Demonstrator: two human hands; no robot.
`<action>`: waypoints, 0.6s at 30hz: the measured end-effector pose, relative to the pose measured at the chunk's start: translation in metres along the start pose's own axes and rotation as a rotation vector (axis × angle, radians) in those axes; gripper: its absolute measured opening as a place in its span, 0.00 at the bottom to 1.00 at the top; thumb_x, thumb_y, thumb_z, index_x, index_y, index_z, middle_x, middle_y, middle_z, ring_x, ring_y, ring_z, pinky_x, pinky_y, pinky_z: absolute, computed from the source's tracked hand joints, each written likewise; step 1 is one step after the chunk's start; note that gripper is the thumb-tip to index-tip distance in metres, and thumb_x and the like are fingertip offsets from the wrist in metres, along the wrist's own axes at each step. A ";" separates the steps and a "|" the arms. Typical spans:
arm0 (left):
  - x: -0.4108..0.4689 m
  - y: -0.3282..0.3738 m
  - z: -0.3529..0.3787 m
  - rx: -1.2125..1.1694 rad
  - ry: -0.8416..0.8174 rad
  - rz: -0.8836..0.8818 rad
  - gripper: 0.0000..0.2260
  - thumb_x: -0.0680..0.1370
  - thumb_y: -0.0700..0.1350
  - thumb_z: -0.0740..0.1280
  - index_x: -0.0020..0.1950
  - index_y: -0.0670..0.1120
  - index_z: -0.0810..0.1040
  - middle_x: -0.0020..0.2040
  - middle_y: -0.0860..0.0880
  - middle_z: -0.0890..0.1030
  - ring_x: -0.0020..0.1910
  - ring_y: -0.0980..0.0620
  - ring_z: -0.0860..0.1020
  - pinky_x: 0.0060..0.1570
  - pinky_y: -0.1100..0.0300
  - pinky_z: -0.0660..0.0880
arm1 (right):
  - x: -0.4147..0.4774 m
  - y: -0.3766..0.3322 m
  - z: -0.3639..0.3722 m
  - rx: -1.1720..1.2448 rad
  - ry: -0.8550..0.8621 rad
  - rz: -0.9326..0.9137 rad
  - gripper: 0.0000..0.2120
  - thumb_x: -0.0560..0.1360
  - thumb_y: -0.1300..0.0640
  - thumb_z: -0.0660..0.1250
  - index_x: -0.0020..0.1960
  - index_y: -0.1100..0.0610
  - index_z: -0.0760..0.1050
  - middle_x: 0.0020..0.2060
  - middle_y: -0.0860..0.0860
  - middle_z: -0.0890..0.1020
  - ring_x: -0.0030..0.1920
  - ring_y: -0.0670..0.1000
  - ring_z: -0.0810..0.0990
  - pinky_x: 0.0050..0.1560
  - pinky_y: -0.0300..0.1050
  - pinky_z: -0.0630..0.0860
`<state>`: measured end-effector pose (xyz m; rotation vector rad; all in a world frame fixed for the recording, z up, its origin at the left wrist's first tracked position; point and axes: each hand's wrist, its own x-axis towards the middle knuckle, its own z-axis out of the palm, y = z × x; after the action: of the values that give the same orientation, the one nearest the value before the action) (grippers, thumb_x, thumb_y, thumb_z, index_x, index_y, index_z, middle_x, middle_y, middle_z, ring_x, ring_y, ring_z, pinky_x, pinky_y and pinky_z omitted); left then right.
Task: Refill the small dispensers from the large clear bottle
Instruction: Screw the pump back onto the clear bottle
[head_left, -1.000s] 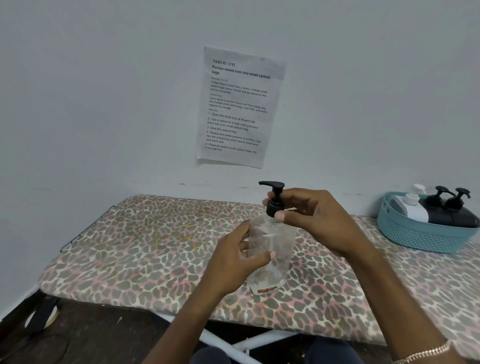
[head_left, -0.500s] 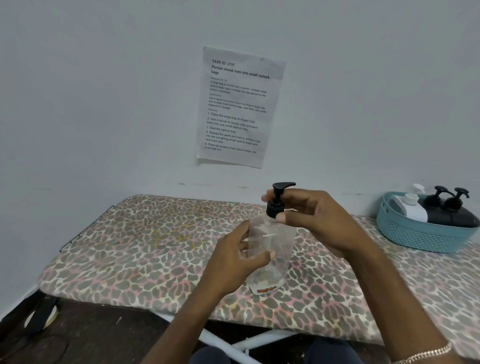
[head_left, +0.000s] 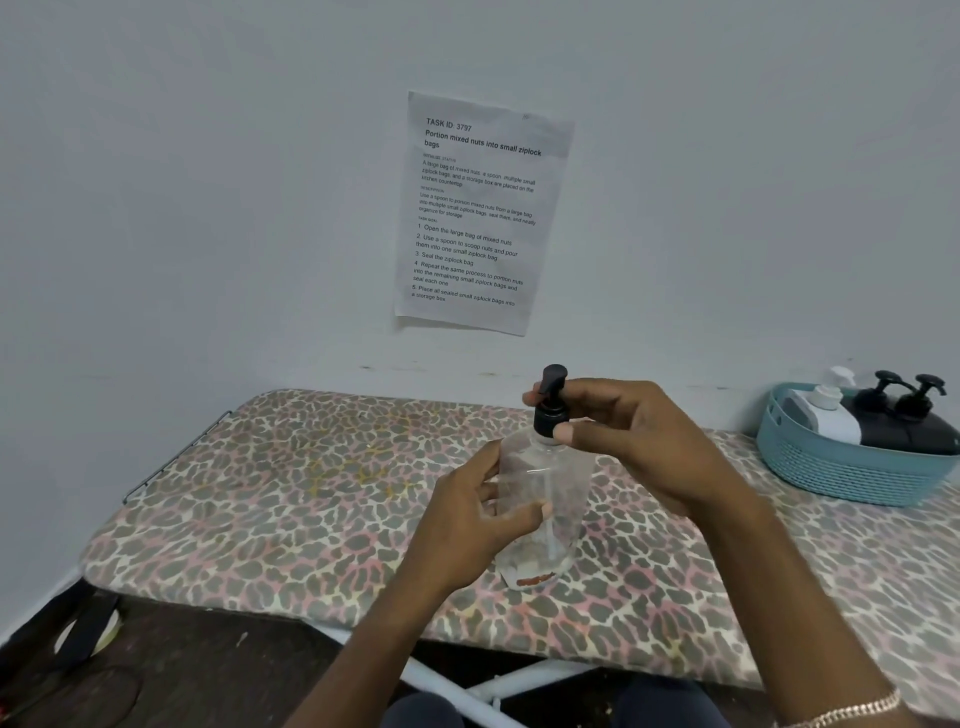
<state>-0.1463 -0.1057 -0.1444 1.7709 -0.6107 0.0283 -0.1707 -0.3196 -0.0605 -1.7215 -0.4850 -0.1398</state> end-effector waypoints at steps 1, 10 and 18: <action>0.000 0.000 0.000 0.001 0.000 0.000 0.26 0.77 0.52 0.76 0.71 0.69 0.74 0.65 0.62 0.83 0.60 0.59 0.84 0.57 0.59 0.83 | 0.000 0.001 0.002 -0.020 0.037 -0.012 0.16 0.77 0.64 0.76 0.62 0.52 0.85 0.57 0.47 0.88 0.60 0.47 0.86 0.58 0.38 0.80; 0.000 -0.001 0.000 0.048 0.029 -0.008 0.28 0.75 0.56 0.76 0.70 0.76 0.70 0.64 0.68 0.81 0.61 0.65 0.81 0.58 0.61 0.82 | 0.002 0.011 0.037 -0.273 0.332 0.033 0.20 0.70 0.41 0.81 0.56 0.40 0.75 0.51 0.34 0.82 0.51 0.38 0.80 0.52 0.35 0.74; -0.002 0.001 0.001 0.022 0.031 0.009 0.27 0.76 0.54 0.77 0.69 0.76 0.71 0.65 0.66 0.81 0.62 0.62 0.82 0.55 0.66 0.81 | 0.003 0.005 0.014 -0.023 0.197 0.023 0.13 0.72 0.61 0.81 0.55 0.53 0.86 0.52 0.48 0.89 0.54 0.49 0.87 0.59 0.48 0.84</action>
<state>-0.1483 -0.1059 -0.1445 1.7854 -0.5982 0.0687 -0.1684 -0.3059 -0.0672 -1.7143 -0.3194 -0.2966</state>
